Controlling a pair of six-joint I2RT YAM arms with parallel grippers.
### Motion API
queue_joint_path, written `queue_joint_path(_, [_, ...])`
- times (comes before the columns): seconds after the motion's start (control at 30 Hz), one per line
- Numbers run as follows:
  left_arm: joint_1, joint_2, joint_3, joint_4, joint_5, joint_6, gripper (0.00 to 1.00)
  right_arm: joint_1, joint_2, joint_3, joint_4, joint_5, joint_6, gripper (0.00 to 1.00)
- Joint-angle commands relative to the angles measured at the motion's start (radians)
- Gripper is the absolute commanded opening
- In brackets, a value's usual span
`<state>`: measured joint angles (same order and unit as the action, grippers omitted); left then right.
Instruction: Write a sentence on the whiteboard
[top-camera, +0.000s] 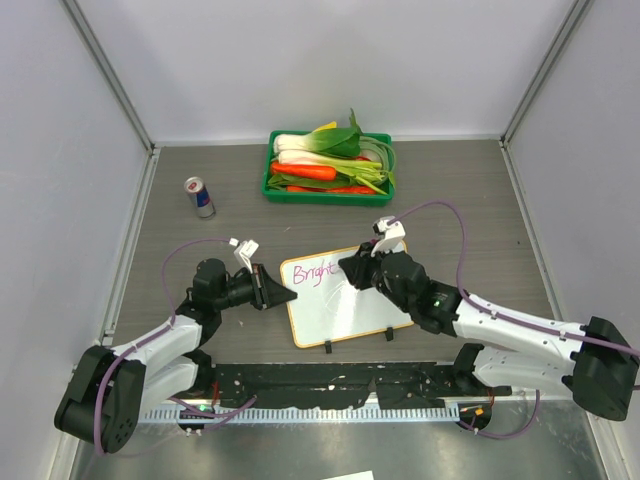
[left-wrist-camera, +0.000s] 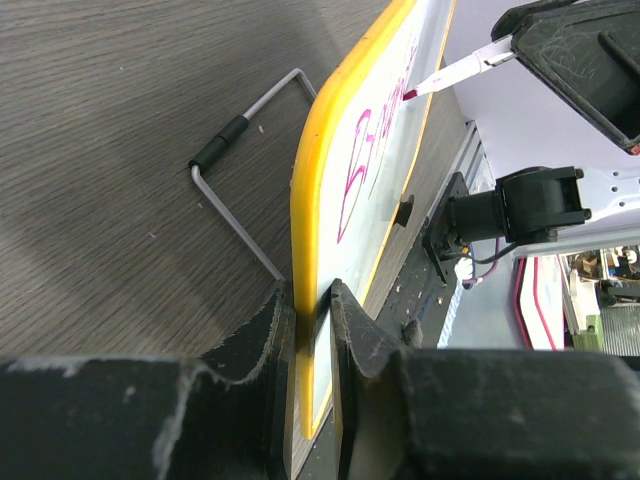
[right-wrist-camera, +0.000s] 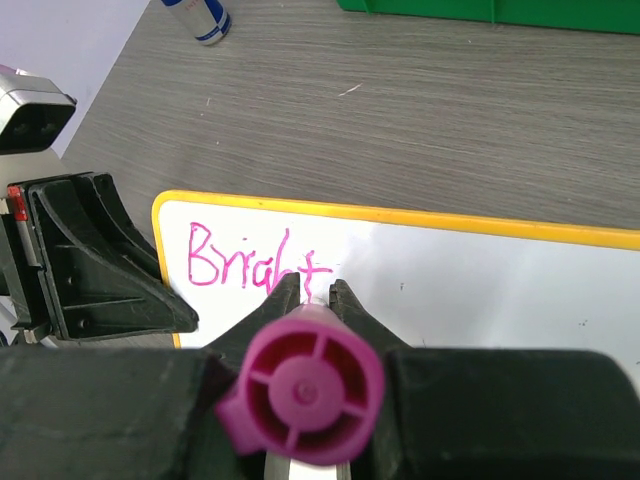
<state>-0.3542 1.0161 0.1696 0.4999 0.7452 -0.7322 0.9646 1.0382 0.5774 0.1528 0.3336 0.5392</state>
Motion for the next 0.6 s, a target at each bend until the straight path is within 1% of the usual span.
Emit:
queue_joint_path(0.0, [-0.009,0.006,-0.001,0.002,0.000,0.025,0.00,-0.006,-0.026,-0.014,-0.039,0.039,-0.001,0.01])
queue_joint_path(0.17, [-0.008,0.004,-0.001,0.003,0.000,0.025,0.00,-0.004,-0.027,0.001,-0.045,0.070,-0.005,0.01])
queue_joint_path(0.57, [-0.008,0.004,-0.001,0.003,0.000,0.025,0.00,-0.006,-0.043,0.039,-0.048,0.082,-0.022,0.01])
